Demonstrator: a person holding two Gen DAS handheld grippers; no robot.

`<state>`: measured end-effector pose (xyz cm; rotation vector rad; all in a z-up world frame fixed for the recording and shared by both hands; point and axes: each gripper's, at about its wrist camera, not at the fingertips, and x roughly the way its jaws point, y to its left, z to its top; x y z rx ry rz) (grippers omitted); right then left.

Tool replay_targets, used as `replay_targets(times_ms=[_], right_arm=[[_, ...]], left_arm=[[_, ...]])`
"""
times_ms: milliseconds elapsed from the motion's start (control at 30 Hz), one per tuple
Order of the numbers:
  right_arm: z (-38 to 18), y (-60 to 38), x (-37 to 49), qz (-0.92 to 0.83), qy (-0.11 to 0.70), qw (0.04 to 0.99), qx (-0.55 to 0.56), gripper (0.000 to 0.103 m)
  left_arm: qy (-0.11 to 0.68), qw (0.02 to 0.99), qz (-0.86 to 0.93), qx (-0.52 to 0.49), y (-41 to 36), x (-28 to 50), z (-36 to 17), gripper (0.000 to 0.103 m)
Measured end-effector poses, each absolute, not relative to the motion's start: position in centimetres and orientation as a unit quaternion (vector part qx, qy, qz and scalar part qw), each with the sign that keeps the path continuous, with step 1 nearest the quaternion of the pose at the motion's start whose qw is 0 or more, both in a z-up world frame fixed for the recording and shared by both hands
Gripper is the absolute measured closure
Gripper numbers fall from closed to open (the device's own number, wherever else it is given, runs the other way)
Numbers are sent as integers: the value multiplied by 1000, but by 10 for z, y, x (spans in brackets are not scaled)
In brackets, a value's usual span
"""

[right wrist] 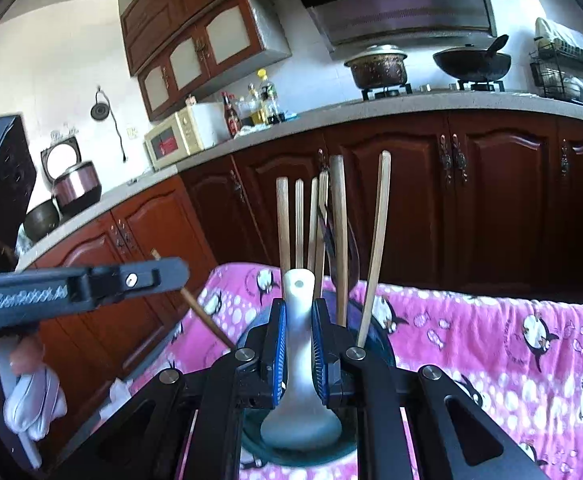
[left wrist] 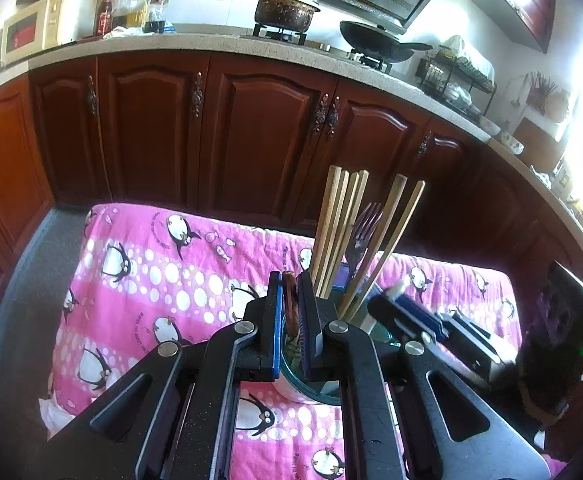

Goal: Organize utensils
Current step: 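Lower the fork and spoon into the cup and open both tools, then withdraw both open tools up from the cup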

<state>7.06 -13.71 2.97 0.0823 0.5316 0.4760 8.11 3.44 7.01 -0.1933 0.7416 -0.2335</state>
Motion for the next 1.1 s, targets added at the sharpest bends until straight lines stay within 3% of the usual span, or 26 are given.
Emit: replay_targets(times_ms=[367, 433, 500, 567, 633, 700, 767, 1100], right_arm=[[8, -148, 62, 229, 324, 917, 35, 91], [8, -153, 60, 231, 331, 914, 41, 87], [12, -156, 57, 233, 329, 914, 42, 73], [17, -157, 51, 233, 324, 916, 40, 73], [21, -159, 46, 233, 321, 917, 36, 72], [23, -161, 43, 230, 321, 918, 37, 72], [25, -166, 42, 226, 326, 917, 44, 70], [44, -172, 24, 212, 317, 923, 50, 63]], left_arm=[[394, 910, -105, -82, 16, 93, 46, 97], [399, 907, -105, -83, 15, 94, 42, 97], [403, 905, -103, -86, 14, 94, 40, 97], [406, 904, -100, -87, 13, 93, 40, 95], [405, 904, -98, -89, 13, 91, 41, 91], [403, 906, -97, -90, 14, 86, 43, 77], [396, 909, -95, -91, 15, 80, 47, 69], [362, 927, -67, -65, 17, 44, 63, 60]])
